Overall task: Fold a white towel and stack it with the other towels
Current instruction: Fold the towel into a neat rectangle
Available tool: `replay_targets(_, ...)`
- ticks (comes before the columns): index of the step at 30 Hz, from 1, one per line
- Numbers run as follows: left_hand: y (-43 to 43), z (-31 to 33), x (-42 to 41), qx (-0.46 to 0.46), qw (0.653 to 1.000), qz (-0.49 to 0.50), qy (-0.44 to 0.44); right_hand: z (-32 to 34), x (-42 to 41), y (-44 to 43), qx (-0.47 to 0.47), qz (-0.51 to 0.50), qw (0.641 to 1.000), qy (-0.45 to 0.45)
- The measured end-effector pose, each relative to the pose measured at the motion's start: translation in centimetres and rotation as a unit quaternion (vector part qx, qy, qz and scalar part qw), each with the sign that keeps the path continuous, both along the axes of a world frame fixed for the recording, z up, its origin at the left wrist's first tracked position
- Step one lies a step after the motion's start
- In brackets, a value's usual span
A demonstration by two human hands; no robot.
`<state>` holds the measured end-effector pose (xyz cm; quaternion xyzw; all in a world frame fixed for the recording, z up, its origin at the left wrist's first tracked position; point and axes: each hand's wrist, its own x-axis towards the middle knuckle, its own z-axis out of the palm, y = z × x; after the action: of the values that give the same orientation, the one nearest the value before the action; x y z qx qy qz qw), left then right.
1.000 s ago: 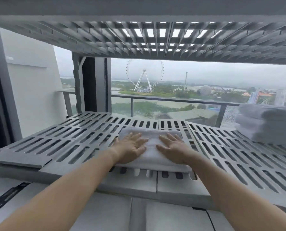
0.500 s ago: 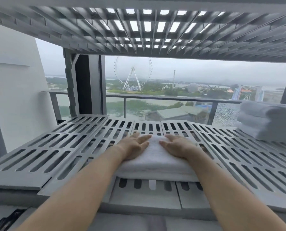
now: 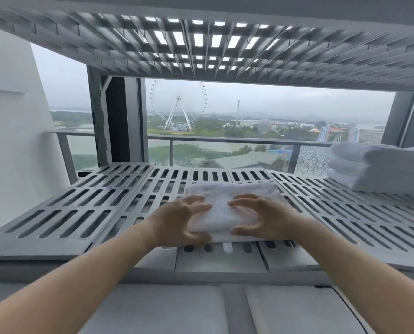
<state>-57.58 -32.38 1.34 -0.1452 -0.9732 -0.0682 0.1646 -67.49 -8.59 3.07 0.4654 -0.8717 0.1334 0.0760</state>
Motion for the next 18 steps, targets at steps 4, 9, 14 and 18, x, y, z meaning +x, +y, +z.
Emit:
replay_targets(4, 0.1, 0.3, 0.5, 0.017, 1.000, -0.008, 0.024, 0.4, 0.4, 0.5, -0.003, -0.007, 1.000, 0.005)
replay_targets(9, 0.3, 0.9, 0.6, -0.063, 0.997, 0.002, 0.042, 0.6, 0.8, 0.8, -0.023, -0.018, 0.999, -0.016)
replay_targets(14, 0.6, 1.1, 1.0, -0.098, 0.995, 0.002, 0.020, 0.3, 1.1, 0.9, -0.017, -0.031, 0.999, -0.014)
replay_targets(18, 1.5, 1.3, 1.1, -0.126, 0.990, 0.043, 0.045, 0.3, 1.8, 0.8, -0.002, -0.031, 1.000, -0.001)
